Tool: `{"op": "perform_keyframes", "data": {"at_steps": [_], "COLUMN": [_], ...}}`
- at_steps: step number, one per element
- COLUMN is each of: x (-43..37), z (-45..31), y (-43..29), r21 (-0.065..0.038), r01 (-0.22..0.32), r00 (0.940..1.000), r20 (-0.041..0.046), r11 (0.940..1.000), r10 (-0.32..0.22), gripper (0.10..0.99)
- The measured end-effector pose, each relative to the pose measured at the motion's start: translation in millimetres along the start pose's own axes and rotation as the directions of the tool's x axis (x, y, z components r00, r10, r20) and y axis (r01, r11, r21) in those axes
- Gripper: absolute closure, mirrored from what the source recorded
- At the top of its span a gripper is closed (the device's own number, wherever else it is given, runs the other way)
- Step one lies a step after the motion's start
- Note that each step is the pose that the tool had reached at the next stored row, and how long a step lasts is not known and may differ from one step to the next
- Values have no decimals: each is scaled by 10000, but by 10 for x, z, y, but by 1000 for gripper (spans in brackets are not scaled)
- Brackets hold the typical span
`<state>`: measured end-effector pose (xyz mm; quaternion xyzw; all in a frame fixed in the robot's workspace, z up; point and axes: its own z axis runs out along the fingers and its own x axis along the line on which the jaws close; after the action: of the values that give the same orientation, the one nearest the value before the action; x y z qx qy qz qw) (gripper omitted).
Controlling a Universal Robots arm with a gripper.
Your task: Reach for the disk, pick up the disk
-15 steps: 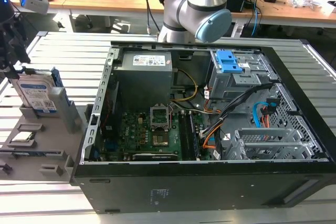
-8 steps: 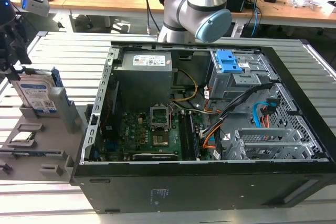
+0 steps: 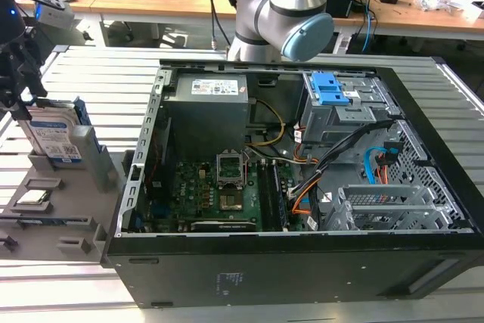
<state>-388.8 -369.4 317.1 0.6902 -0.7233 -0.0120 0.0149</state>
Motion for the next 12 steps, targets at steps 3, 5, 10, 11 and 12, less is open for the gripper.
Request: {"op": "perform_keyframes", "data": {"at_steps": [3, 5, 10, 11, 12], "x": [0, -3, -15, -17, -19], "z": [41, 65, 173, 199, 218], "y": [9, 21, 32, 31, 30], "r21": [-2, 0, -1, -2, -1], "r01": [-2, 0, 0, 0, 1], "r00": [10000, 10000, 10000, 10000, 10000], "r20": [-2, -1, -1, -1, -1], "r11": [10000, 10000, 10000, 10000, 10000], "r10": [2, 0, 0, 0, -1], "gripper": [486, 486, 486, 486, 486]}}
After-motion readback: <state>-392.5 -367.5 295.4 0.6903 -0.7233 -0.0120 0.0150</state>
